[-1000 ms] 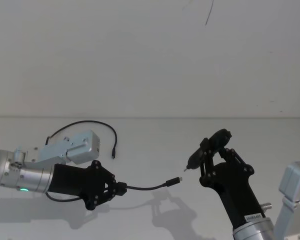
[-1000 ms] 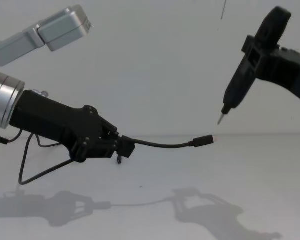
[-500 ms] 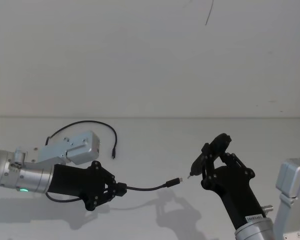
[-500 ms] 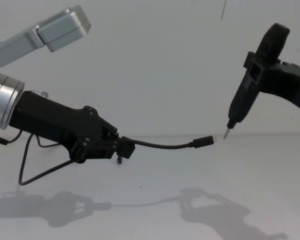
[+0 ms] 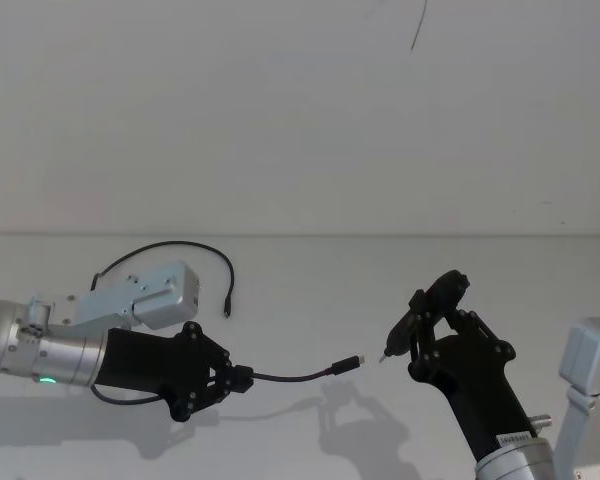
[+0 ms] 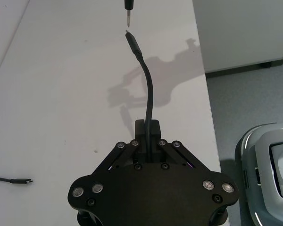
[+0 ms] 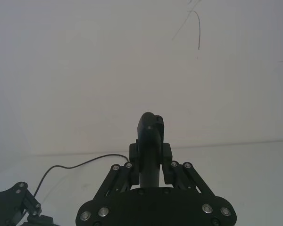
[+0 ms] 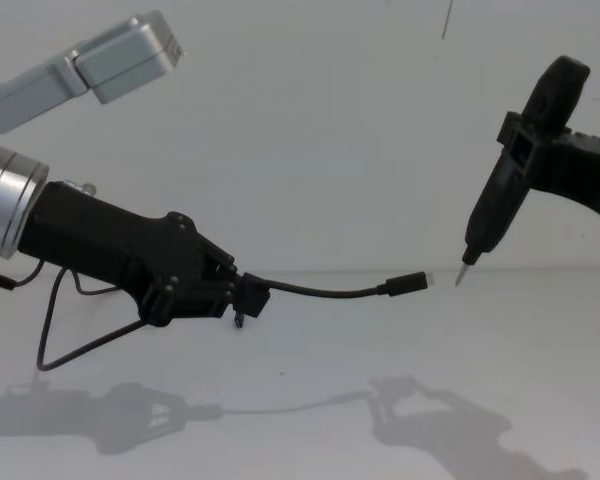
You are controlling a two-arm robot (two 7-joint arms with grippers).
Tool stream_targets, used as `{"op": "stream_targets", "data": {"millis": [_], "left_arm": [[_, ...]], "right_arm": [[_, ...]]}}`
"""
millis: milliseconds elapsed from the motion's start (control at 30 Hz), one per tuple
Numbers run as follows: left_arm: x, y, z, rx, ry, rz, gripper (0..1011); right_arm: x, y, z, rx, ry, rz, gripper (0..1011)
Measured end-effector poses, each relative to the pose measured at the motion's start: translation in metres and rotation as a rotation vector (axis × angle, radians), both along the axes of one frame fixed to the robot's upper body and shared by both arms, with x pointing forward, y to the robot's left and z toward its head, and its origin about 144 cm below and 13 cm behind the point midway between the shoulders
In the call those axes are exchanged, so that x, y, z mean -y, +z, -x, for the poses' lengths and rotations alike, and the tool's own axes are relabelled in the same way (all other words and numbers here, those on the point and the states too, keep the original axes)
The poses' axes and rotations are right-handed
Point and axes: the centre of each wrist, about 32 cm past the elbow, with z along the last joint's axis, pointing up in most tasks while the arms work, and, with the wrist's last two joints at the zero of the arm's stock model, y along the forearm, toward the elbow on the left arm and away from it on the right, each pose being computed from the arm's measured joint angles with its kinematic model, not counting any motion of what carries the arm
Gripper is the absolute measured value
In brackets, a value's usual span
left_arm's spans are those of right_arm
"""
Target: Pick up the data cable with the one hand.
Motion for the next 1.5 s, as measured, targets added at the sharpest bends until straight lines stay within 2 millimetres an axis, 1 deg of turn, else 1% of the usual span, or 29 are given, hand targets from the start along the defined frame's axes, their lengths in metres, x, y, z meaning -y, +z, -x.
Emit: {"op": "stream_targets", "data": {"millis": [767, 1500], "left_arm": [[0.0000, 0.0000, 0.0000, 0.000, 0.000, 0.000, 49], [0.0000, 0.0000, 0.0000, 0.000, 0.000, 0.000, 50]], "right_arm": [[-0.0014, -0.0033, -0.0041, 0.045, 0.066, -0.054, 263], [-0.0041, -0.0058, -0.0047, 0.030, 0.060, -0.051, 263]]}}
